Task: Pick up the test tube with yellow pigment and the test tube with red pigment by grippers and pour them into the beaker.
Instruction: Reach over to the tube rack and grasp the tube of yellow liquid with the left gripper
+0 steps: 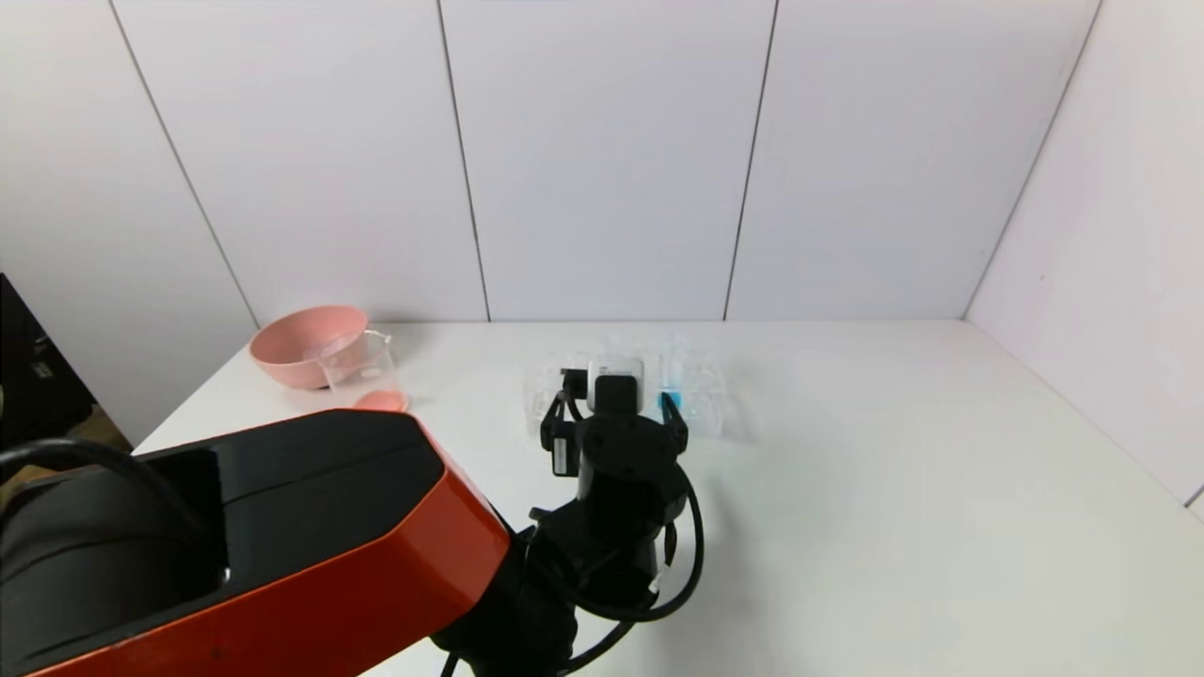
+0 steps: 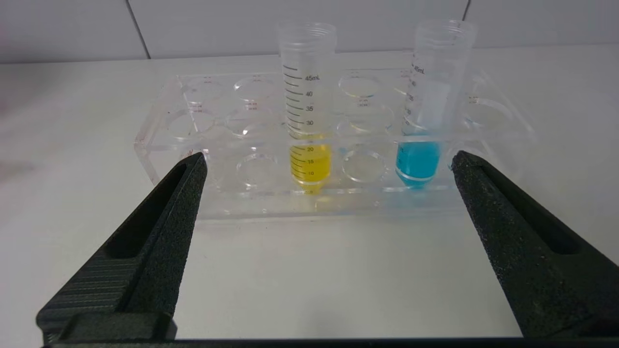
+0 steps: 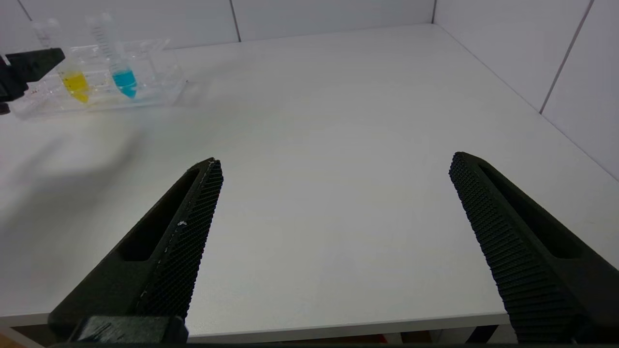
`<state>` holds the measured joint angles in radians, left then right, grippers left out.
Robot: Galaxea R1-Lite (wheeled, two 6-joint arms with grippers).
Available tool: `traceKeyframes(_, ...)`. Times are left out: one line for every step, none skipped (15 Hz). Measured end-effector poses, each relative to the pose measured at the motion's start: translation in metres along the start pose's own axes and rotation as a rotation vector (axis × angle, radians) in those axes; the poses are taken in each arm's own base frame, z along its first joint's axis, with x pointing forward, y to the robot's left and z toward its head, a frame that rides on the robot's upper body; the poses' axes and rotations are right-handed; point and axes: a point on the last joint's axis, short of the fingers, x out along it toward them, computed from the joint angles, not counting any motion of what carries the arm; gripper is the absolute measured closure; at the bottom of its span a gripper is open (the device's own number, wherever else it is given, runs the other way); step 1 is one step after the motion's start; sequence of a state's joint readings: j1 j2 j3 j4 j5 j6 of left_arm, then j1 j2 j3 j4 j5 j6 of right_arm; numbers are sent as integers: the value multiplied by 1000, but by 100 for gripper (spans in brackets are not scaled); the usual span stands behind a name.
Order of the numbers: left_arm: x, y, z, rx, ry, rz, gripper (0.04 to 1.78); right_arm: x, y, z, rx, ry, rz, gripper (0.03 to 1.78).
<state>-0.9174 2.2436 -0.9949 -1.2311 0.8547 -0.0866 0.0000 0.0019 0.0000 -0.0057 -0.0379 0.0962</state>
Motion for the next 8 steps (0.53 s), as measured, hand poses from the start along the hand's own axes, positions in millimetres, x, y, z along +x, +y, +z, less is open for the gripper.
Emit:
traceKeyframes(6, 1, 0, 0, -9, 5, 6, 0, 0, 0, 0, 0, 0, 10)
traceKeyframes(11, 2, 0, 0, -15, 1, 6, 0, 0, 0, 0, 0, 0, 10)
traceKeyframes(17, 3, 0, 2, -19, -5, 6, 0, 0, 0, 0, 0, 0, 10)
traceKeyframes(23, 4, 2, 3, -27, -8, 6, 0, 0, 0, 0, 0, 0, 10)
traceKeyframes(29, 5, 4, 5, -35, -8, 6, 0, 0, 0, 0, 0, 0, 10)
traceKeyframes(35, 6, 5, 6, -43, -11, 6, 0, 0, 0, 0, 0, 0, 10)
traceKeyframes(42, 8, 5, 7, -47, -21, 6, 0, 0, 0, 0, 0, 0, 10)
traceKeyframes(46, 9, 4, 9, -47, -32, 6, 0, 0, 0, 0, 0, 0, 10)
